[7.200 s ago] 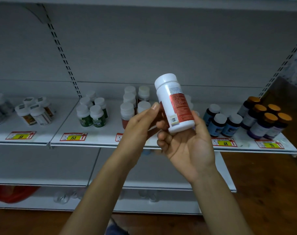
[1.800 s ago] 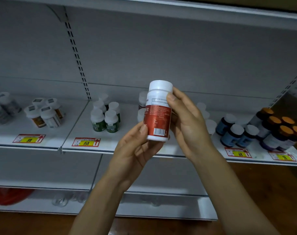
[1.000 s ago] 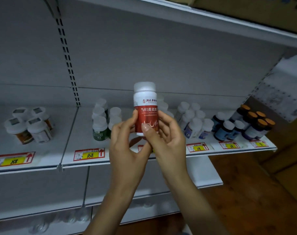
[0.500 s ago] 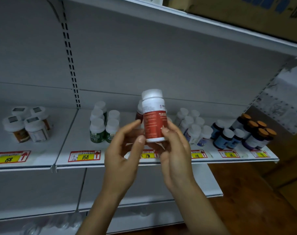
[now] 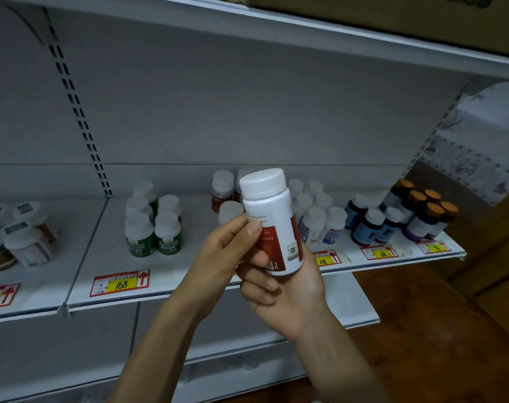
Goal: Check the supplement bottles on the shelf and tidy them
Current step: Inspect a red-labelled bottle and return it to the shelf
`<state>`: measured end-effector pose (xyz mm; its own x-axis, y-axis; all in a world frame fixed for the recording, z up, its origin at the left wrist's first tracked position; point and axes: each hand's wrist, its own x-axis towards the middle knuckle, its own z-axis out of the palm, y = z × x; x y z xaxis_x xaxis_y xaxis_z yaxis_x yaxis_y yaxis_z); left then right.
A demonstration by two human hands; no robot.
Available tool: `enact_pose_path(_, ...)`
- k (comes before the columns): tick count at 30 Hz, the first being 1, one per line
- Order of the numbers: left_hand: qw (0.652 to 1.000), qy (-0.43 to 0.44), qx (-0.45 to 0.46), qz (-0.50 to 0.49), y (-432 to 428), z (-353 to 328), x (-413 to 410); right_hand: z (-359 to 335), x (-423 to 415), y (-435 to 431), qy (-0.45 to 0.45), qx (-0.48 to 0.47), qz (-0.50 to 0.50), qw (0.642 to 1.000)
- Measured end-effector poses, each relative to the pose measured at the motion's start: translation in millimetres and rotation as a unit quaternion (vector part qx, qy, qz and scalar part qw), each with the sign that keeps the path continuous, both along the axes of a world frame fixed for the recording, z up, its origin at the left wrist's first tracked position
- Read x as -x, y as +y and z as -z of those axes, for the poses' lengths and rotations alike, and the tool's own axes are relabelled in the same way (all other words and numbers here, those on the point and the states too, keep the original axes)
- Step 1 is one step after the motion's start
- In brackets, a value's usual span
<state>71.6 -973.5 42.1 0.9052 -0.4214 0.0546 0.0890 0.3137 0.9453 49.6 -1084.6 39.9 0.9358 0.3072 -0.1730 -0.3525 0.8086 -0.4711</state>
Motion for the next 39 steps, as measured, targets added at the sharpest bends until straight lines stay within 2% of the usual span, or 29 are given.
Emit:
enact_pose_path(3, 0.999, -0.027, -0.021, -0.009, 2, 9, -10, 6, -2, -4, 0.035, -0.030, -0.051, 0.998)
enact_pose_path(5, 0.998, -0.050, -0.022, -0.025, 6, 15, -15, 6, -3, -5, 0.053, -0.008, -0.061, 0.997)
enact_pose_path(6, 0.998, -0.057, -0.017, -0.033, 7, 17, -17, 5, -4, -5, 0.055, 0.028, -0.061, 0.996)
enact_pose_path(8, 0.997, -0.054, 0.014, -0.057, 8, 17, -19, 4, -8, -2, 0.055, 0.165, -0.032, 0.984)
enact_pose_path(10, 0.994, -0.029, 0.028, -0.098, 8, 12, -21, 5, -11, 2, 0.051, 0.318, 0.046, 0.946)
enact_pose_path(13, 0.983, -0.015, 0.002, -0.182, 8, 5, -26, 12, -12, 4, -0.034, 0.418, 0.197, 0.886)
enact_pose_path(16, 0.974, -0.010, 0.012, -0.225, 11, -3, -31, 15, -13, 6, -0.179, 0.481, 0.209, 0.832)
enact_pose_path(18, 0.973, -0.019, 0.003, -0.230, 12, -6, -31, 14, -17, 12, -0.199, 0.493, 0.209, 0.821)
enact_pose_path(22, 0.968, -0.037, -0.004, -0.249, 18, -5, -36, 8, -20, 19, -0.172, 0.400, 0.195, 0.879)
enact_pose_path(27, 0.978, 0.013, 0.009, -0.209, 26, -5, -41, -3, -23, 22, -0.114, 0.293, 0.126, 0.941)
enact_pose_path(36, 0.989, 0.067, 0.030, -0.126, 27, -3, -33, -4, -22, 19, -0.103, 0.187, -0.026, 0.977)
enact_pose_path(39, 0.987, 0.070, 0.041, -0.136, 28, -1, -33, 0, -25, 14, -0.100, 0.233, -0.061, 0.965)
